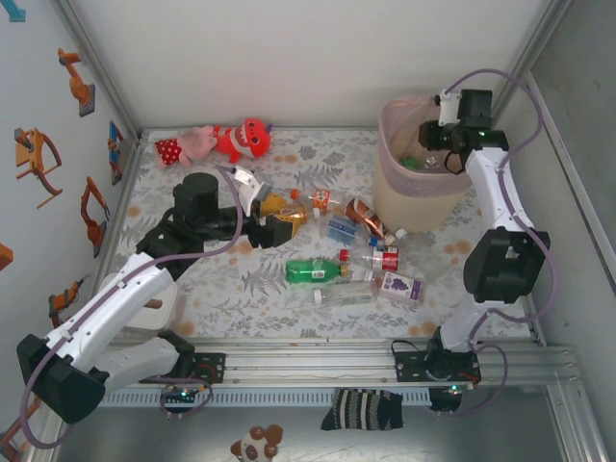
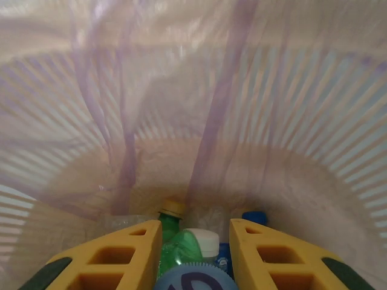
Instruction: Put the plastic bottles in the bin
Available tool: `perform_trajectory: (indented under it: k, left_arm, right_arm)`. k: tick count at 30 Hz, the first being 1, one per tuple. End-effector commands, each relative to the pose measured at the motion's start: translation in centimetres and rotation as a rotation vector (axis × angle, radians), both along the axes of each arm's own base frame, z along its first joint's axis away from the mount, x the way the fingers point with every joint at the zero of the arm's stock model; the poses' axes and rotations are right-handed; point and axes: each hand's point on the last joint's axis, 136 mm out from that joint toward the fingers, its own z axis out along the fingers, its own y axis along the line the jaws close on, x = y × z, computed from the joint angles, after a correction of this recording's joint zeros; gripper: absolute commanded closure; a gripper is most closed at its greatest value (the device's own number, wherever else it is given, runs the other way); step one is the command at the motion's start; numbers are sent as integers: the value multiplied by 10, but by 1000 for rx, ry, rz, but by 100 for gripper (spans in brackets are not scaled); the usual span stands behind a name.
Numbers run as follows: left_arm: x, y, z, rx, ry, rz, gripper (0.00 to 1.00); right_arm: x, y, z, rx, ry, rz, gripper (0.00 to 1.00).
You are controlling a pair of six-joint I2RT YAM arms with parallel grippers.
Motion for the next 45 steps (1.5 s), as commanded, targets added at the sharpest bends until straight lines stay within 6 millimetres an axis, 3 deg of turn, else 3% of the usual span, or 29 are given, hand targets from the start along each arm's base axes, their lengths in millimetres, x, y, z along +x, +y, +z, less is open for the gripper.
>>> perform_trajectory:
  k: [1,9,14,18,25,35,45]
  left_arm:
    - [1,1,-8,19,5,-3,26]
    - [2,0,-8,12,9,0,26]
    - [2,3,-8,14,10,15,26]
    - [3,6,-10,28,11,37,26]
    - [14,13,-24,102,18,97,26]
    - [15,14,-53,264,57,51,26]
    - [-11,9,-92,455,6,-155,27]
  right_arm:
    - [5,0,-15,18,-1,4,80]
    - [13,-3,-86,15,148,-9,78]
    - [20,-6,-97,14,193,-24,69]
    - [19,-4,-69,26,150,-31,53]
    - [-1,-3,1,39,50,-34,41]
    - [-44,6,77,77,-68,-12,40]
    - [-102,11,117,114,-152,-13,40]
